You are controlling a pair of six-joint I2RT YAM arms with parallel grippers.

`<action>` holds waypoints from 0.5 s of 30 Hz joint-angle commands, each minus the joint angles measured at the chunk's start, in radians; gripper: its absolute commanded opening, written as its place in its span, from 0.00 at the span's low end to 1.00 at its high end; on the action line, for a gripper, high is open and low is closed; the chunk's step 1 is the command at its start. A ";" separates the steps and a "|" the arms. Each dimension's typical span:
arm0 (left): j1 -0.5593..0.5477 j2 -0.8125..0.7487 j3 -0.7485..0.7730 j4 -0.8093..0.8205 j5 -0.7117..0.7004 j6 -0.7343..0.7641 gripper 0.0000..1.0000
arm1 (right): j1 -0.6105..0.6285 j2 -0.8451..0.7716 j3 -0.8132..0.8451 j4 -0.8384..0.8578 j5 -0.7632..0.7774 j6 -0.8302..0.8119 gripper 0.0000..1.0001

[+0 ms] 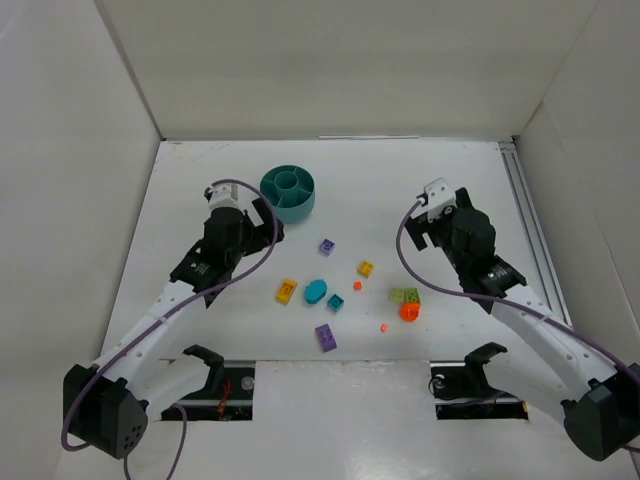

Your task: Sort the legos into containers by color

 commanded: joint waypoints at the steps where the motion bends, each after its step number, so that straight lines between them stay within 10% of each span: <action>1: -0.044 0.018 0.016 -0.035 -0.002 -0.064 1.00 | 0.010 -0.039 -0.001 0.043 -0.021 0.010 1.00; 15: -0.241 0.201 -0.010 -0.172 -0.121 -0.218 0.96 | 0.010 -0.048 -0.023 0.021 0.090 0.078 1.00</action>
